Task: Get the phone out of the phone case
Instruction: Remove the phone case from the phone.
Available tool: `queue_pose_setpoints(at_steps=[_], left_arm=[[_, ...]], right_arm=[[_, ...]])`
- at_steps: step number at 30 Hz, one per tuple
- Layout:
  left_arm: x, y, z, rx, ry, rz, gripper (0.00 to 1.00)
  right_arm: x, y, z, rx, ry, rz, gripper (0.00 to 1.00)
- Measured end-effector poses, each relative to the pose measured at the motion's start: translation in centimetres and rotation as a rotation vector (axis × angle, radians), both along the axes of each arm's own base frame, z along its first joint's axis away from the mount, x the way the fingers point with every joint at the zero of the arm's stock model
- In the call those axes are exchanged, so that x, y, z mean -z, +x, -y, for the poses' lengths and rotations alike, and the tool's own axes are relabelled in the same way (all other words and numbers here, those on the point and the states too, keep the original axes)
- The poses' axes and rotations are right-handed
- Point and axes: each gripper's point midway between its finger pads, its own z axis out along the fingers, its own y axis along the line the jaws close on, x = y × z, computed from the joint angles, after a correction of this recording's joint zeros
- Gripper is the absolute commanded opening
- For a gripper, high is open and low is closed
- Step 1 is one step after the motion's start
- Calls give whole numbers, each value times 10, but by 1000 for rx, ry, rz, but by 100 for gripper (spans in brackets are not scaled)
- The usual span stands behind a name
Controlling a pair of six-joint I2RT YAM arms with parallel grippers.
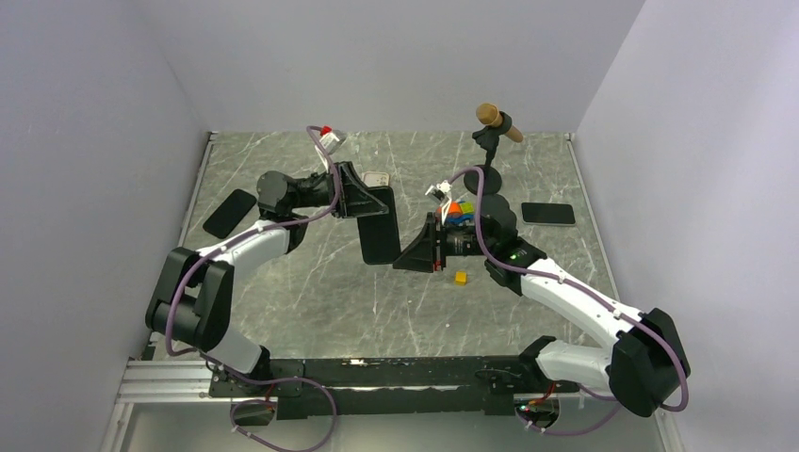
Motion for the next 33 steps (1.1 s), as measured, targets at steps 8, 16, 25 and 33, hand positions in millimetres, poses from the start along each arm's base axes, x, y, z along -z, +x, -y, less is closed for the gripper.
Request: queue_pose_setpoints(at_steps=[8, 16, 25, 33], left_arm=[[-4, -5, 0, 33, -7, 0, 0], [-9, -24, 17, 111, 8, 30, 0], [-27, -54, 20, 201, -24, -22, 0], [-46, -73, 20, 217, -79, -33, 0]], right_arm=[[-2, 0, -2, -20, 16, 36, 24], [1, -11, -2, -96, 8, 80, 0], [-11, -36, -1, -247, 62, 252, 0], [-25, -50, -12, -372, 32, 348, 0]])
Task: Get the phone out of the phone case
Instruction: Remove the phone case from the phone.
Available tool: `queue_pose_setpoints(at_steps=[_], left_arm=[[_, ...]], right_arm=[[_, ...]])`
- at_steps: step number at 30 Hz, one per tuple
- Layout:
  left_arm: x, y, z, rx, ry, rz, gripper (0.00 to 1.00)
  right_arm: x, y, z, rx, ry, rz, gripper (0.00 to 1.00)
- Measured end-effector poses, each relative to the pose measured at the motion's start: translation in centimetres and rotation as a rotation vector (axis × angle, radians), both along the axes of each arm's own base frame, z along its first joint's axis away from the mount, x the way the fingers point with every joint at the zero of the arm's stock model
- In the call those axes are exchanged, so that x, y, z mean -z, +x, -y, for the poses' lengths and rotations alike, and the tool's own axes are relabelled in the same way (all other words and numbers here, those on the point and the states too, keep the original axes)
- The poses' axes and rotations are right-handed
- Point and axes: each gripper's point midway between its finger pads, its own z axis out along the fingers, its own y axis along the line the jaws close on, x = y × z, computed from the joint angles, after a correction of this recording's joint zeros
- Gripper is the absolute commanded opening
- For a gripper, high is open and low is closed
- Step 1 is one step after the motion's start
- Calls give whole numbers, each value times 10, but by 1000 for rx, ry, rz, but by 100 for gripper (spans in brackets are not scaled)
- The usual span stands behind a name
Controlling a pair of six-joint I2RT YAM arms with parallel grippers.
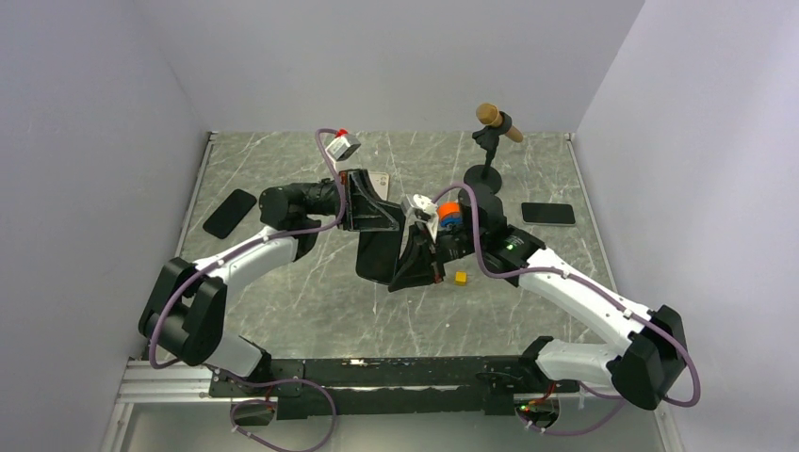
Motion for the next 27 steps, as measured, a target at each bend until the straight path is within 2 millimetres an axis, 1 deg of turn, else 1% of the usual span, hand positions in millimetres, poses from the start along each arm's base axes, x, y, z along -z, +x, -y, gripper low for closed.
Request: queue_pose_setpoints(at_steps=[5, 9, 15, 22, 27], left_arm=[[-13, -6, 2, -21, -42, 28, 0], [-14, -6, 6, -28, -45, 18, 0], [-17, -13, 8, -12, -65, 18, 0], [-15, -21, 8, 21, -75, -1, 0], [-8, -24, 11, 52, -59, -68, 0]], right_arm=[[-8, 0, 2, 17, -13, 69, 0], [-8, 0, 5, 49, -21, 110, 0], [-10, -6, 7, 66, -24, 169, 0], [-9, -15, 3, 37, -21, 210, 0], [-4, -20, 2, 16, -32, 245, 0]])
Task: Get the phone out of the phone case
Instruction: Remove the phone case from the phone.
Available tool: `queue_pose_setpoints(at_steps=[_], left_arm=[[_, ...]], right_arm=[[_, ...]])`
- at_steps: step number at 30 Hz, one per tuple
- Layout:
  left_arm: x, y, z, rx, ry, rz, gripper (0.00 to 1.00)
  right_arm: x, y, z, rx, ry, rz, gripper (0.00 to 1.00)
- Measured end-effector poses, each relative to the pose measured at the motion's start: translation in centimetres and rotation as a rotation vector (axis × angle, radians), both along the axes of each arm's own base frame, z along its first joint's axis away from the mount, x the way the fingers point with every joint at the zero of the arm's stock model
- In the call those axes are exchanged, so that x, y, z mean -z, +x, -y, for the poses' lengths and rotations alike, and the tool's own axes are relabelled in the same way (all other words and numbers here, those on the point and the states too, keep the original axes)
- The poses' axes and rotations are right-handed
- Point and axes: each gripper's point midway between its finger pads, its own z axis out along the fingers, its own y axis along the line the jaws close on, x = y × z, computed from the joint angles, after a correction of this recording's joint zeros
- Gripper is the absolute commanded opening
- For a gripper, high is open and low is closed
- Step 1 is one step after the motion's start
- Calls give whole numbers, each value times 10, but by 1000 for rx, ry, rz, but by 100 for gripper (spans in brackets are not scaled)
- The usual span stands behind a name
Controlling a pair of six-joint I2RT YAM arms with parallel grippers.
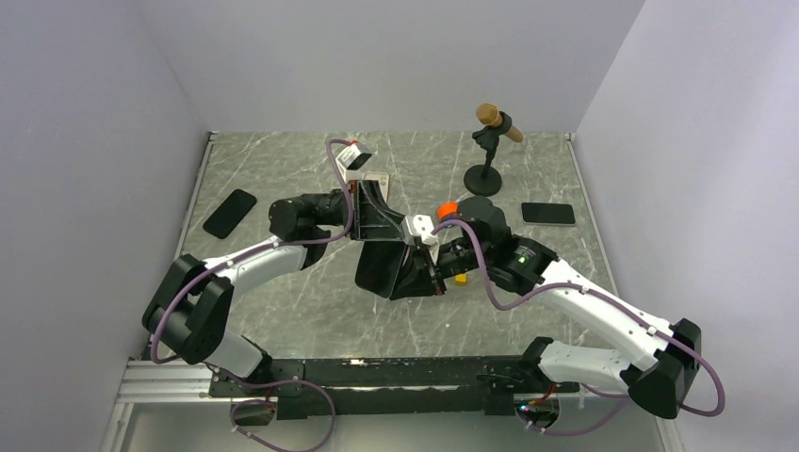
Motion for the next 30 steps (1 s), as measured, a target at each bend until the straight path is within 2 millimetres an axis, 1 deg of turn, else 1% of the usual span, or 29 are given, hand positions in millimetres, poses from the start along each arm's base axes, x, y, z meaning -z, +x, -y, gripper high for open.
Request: queue_pose_setpoints(at_steps=[3, 7, 10, 12, 15, 19, 23, 27, 28, 29, 30], left_arm=[[0, 1, 2, 14, 8, -70, 0], [0, 3, 3, 14, 15, -94, 0], [2, 6, 4, 0, 20, -97, 0], [4, 9, 6, -36, 14, -68, 0], [6, 18, 8, -133, -9, 18, 0], [3, 30, 7, -304, -15, 188, 0], [2, 37, 8, -355, 15, 276, 0], [2, 44, 7, -365, 16, 264, 0], [1, 47, 7, -364, 9, 249, 0], [0, 50, 6, -363, 0, 231, 0], [-1, 54, 5, -362, -12, 208, 0]], right_arm=[[2, 6, 0, 18, -13, 46, 0], [1, 9, -1, 40, -21, 72, 0], [6, 17, 1, 130, -28, 72, 0], [13, 26, 6, 238, -27, 62, 0], [23, 43, 14, 429, -26, -6, 0], [23, 62, 21, 617, 3, -122, 0], [22, 70, 24, 695, 30, -218, 0], [22, 75, 27, 722, 35, -279, 0], [21, 77, 28, 728, 39, -291, 1], [20, 78, 28, 733, 42, -300, 9], [19, 80, 29, 739, 48, -314, 20]])
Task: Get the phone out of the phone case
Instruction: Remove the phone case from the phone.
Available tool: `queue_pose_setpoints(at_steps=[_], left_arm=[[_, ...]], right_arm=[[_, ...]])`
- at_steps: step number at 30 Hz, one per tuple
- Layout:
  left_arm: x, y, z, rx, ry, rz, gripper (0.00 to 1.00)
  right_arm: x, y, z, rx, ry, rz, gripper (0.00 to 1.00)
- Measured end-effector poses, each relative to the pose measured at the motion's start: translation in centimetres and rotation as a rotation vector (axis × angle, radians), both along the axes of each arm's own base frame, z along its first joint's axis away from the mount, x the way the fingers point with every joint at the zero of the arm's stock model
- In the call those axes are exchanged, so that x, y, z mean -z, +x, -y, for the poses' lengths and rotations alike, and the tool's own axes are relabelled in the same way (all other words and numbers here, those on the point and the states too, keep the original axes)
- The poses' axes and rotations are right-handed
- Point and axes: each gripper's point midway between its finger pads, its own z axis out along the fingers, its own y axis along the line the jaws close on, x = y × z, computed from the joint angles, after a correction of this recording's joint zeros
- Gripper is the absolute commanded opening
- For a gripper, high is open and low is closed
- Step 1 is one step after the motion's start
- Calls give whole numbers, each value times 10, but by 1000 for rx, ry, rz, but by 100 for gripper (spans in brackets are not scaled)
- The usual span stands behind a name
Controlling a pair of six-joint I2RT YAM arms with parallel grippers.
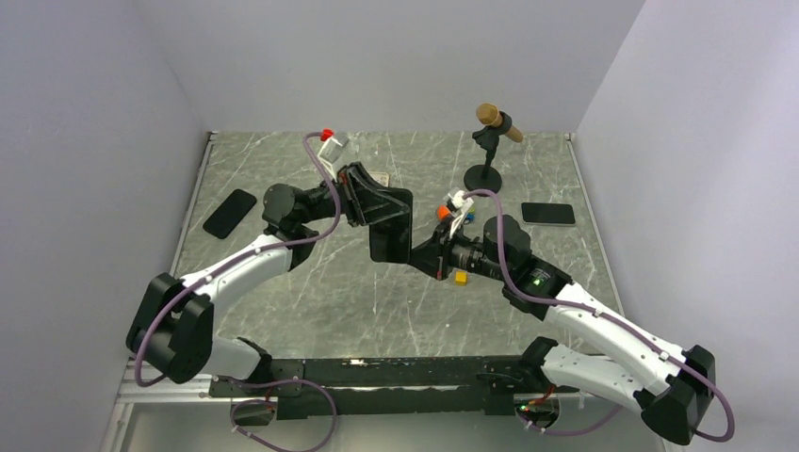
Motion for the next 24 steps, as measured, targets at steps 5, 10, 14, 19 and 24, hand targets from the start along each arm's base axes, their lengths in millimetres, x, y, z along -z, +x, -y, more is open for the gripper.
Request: queue_pose_setpoints(at_steps=[5, 10, 14, 19, 24], left_arm=[[0, 28, -20, -88, -115, -151, 0], [12, 38, -52, -224, -199, -288, 0], [-3, 30, -67, -279, -291, -284, 0], [-22, 38, -80, -328, -411, -292, 0], [-20, 55, -84, -355, -468, -367, 0]], right_arm=[[-10, 12, 7, 43, 79, -72, 57], [-5, 29, 13, 99, 189, -96, 68], [8, 25, 3, 73, 268, -120, 71], [-7, 3, -23, -42, 352, -71, 71], [-26, -9, -35, -105, 410, 4, 64]])
